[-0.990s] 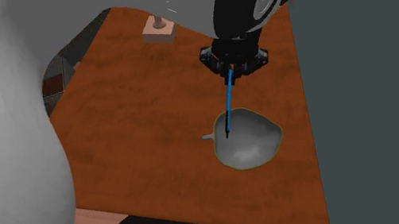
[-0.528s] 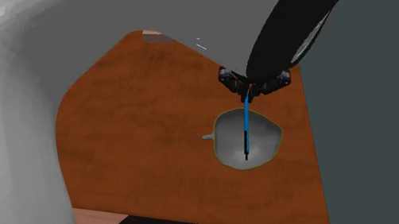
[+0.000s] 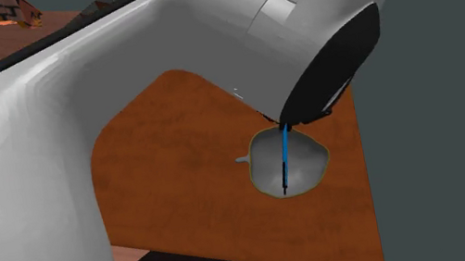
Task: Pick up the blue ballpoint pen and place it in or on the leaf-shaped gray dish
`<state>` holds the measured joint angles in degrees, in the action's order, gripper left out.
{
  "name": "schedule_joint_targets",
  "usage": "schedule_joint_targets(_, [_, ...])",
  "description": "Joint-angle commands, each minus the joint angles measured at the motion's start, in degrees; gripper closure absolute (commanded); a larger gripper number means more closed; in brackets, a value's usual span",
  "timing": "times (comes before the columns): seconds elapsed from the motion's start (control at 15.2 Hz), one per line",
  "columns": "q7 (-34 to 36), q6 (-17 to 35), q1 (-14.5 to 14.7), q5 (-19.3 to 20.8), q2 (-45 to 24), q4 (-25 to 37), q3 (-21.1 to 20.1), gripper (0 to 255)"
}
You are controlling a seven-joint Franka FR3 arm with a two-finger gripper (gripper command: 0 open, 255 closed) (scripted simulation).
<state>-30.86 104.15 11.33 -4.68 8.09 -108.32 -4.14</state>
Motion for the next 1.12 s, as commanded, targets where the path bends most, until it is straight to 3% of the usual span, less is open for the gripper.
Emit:
schedule_joint_targets(0.0, [-0.1, 1.6, 0.0, 0.0, 0.0, -1.6, 0.0, 255])
schedule_joint_targets(0.26, [-0.3, 4.6, 0.1, -0.1, -0.1, -4.5, -0.1, 255])
schedule_joint_targets(0.73, [-0.3, 4.6, 0.1, -0.1, -0.1, -4.5, -0.1, 255])
schedule_joint_targets(0.79, [-0.3, 4.6, 0.1, -0.1, -0.1, -4.5, -0.1, 0])
schedule_joint_targets(1.06, [-0.3, 4.6, 0.1, -0.1, -0.1, -4.5, -0.1, 0])
